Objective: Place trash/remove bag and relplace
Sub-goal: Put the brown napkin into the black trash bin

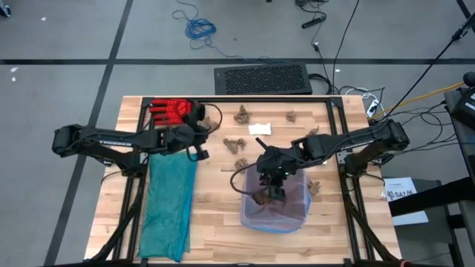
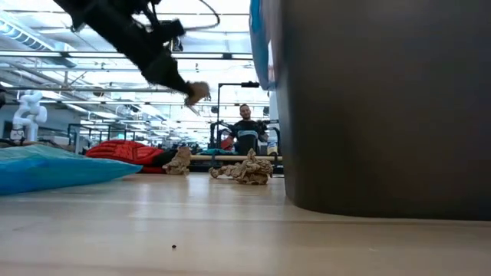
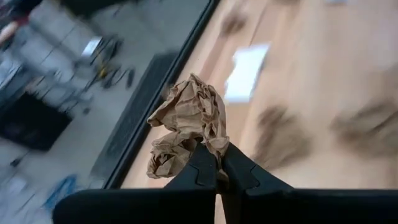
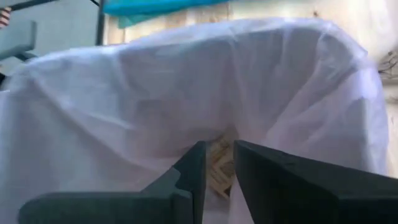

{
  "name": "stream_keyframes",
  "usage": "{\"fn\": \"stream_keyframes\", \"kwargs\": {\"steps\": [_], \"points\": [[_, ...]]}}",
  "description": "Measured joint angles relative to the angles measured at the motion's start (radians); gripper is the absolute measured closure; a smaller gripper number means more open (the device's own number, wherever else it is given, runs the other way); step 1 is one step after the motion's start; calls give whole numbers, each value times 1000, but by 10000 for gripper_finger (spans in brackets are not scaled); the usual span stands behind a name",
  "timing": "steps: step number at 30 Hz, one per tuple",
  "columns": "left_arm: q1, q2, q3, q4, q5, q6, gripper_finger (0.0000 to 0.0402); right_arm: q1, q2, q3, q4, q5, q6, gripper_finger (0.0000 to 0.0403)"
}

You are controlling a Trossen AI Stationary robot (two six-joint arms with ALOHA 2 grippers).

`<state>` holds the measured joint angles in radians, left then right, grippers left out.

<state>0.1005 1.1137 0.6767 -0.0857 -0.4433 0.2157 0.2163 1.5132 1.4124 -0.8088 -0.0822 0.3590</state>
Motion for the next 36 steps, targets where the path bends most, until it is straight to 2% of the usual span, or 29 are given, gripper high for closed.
{"fn": "stream_keyframes", "kwargs": {"steps": [7, 10, 14, 18, 22, 28, 36], "points": [[-104, -7, 142, 92, 73, 59, 399, 54, -97, 58, -9, 9, -8, 328], [-142, 11, 209, 170, 225, 82, 400, 73, -160, 69, -55, 37, -6, 328], [-183, 63, 292, 236, 434, 81, 400, 92, -245, 69, -146, 138, 28, 328], [-228, 153, 368, 242, 521, 80, 400, 93, -311, 69, -223, 238, 58, 328], [-267, 283, 454, 256, 548, 80, 394, 93, -344, 69, -250, 293, 59, 328], [-283, 457, 592, 229, 549, 140, 367, 91, -346, 69, -250, 295, 51, 328], [-285, 506, 670, 167, 540, 184, 296, 91, -328, 69, -254, 295, 49, 328]]}}
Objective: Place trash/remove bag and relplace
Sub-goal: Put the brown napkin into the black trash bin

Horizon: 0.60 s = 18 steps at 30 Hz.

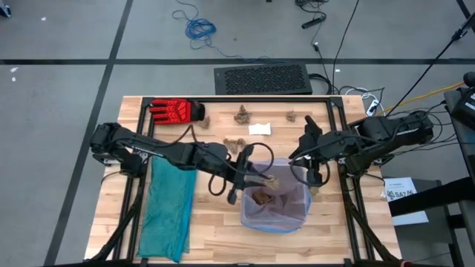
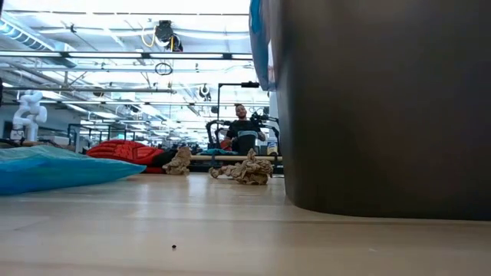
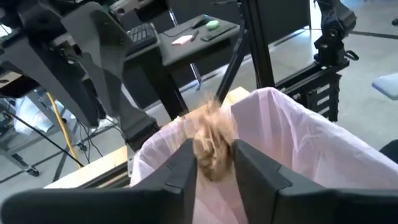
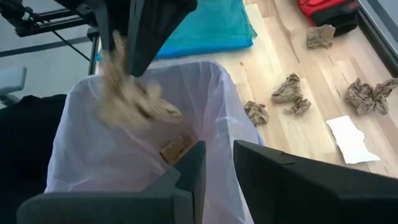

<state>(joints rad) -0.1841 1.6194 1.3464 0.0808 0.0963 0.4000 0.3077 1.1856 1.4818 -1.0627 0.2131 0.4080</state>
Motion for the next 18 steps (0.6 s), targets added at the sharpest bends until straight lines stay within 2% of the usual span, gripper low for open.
{"fn": "stream_keyframes", "kwargs": {"steps": [4, 7, 9, 12, 14, 16, 18], "points": [[-2, -2, 0, -11, -22, 1, 261, 0, 7, 0, -10, 0, 0, 328], [-2, -12, 0, -55, -104, 2, 242, 0, 7, 0, -11, 0, 0, 328], [-7, -32, 0, -146, -230, 9, 237, 0, 7, 0, -14, -1, 7, 328], [-10, -70, 0, -277, -563, -20, 240, 3, 7, 0, -32, -3, 16, 328], [-6, -95, 0, -402, -745, -60, 251, 2, 7, 0, -42, -3, 17, 328], [9, -115, -4, -530, -832, -131, 264, 2, 7, 0, -47, -3, 21, 328], [36, -133, -24, -624, -841, -215, 280, 2, 7, 0, -48, -3, 21, 328]]}}
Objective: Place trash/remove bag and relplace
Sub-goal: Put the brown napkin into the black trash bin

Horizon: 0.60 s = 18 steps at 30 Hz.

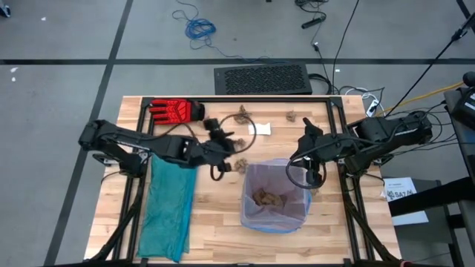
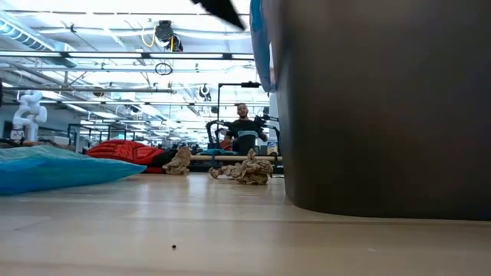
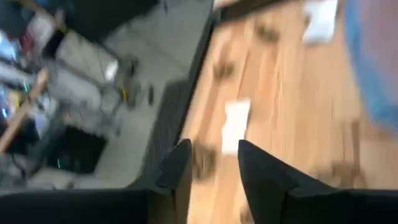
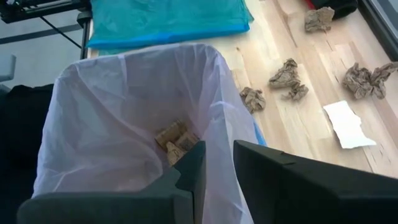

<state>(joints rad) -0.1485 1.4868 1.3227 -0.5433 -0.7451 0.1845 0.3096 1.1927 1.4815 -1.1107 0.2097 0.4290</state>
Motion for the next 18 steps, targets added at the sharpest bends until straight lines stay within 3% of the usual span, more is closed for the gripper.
{"fn": "stream_keyframes", "kwargs": {"steps": [5, 10, 13, 18], "points": [[103, -45, -115, -149, -1, -143, 315, 0, 0, 0, 0, 0, -1, 328], [254, -99, -300, -110, 53, -179, 347, 0, 0, 0, 0, 0, -2, 328], [360, -136, -402, 16, 178, -147, 371, 0, 3, 0, 2, 0, -2, 328], [561, -154, -477, 198, 486, -103, 396, 0, 20, 0, 3, 0, -3, 328]]}}
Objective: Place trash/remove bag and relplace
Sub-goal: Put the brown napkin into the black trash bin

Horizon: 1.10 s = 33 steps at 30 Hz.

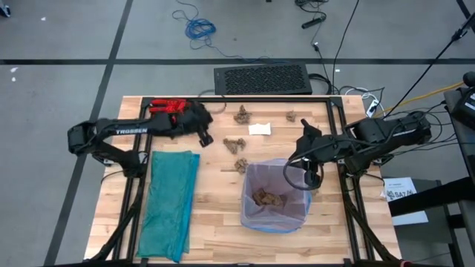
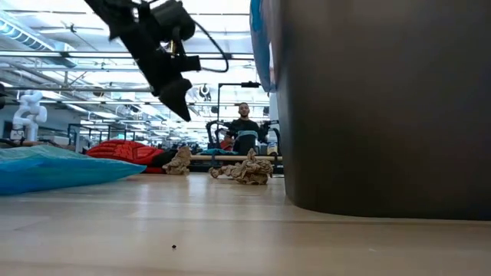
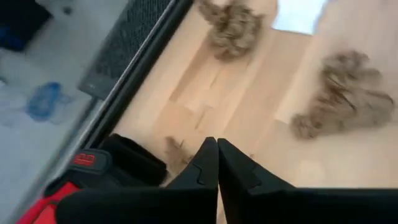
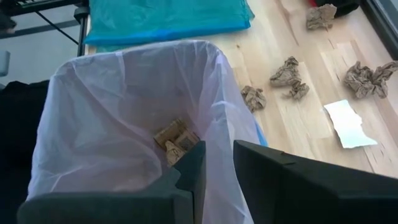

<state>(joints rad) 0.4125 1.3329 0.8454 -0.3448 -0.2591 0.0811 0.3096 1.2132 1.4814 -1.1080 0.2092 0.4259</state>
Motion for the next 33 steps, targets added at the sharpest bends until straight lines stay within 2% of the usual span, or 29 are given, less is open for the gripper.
{"fn": "stream_keyframes", "kwargs": {"steps": [4, 10, 16, 22, 26, 28, 31, 33], "points": [[102, 34, 0, 45, 66, 11, 374, 0, 27, 0, 1, -1, 0, 328], [165, 89, -1, 53, 130, 13, 310, 0, 70, 0, 1, -2, -17, 328], [188, 163, -1, 54, 136, 13, 244, 0, 101, 0, 3, -2, -25, 328], [218, 247, -1, 103, 129, 33, 225, 0, 103, 0, 14, -2, -26, 328], [223, 281, 9, 96, 124, 30, 252, 0, 103, 0, 25, -2, -27, 328], [213, 282, 18, 96, 123, 30, 293, 0, 103, 0, 30, -1, -31, 328], [193, 269, 39, 72, 123, 37, 376, 0, 103, 0, 35, -1, -46, 328], [180, 245, 61, 46, 129, 37, 390, 0, 103, 0, 35, -1, -49, 328]]}}
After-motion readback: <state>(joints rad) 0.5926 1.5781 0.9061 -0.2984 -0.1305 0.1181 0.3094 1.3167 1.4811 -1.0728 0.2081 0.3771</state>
